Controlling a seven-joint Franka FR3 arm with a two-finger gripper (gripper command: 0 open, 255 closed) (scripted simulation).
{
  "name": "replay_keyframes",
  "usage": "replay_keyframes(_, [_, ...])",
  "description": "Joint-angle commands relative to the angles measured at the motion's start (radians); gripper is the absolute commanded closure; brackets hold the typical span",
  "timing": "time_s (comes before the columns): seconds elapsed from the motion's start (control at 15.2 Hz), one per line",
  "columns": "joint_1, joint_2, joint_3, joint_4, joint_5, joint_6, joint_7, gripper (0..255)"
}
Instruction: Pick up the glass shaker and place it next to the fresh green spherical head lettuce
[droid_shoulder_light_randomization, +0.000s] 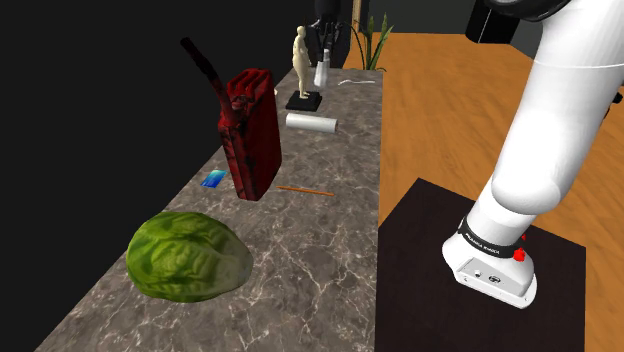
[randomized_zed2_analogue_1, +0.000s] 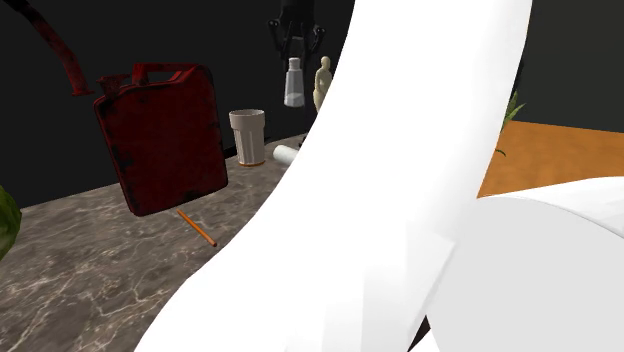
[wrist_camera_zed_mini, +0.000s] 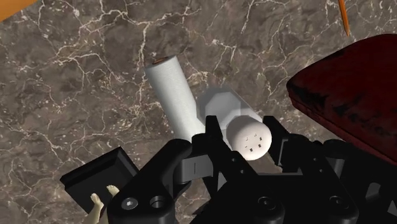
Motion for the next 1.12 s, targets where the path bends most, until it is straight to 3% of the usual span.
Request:
replay_keyframes(0.0, [-0.001, 0.007, -0.001, 0.040, 0.001, -0.033, 0.001, 255])
replay_keyframes(0.13, [-0.002, 0.013, -0.001, 0.069, 0.002, -0.057, 0.002, 255])
replay_keyframes(0.59, [0.080, -0.187, 0.061, -0.187, -0.025, 0.011, 0.140, 255])
replay_keyframes(1.06, [0.147, -0.336, 0.144, -0.357, -0.024, 0.045, 0.288, 255])
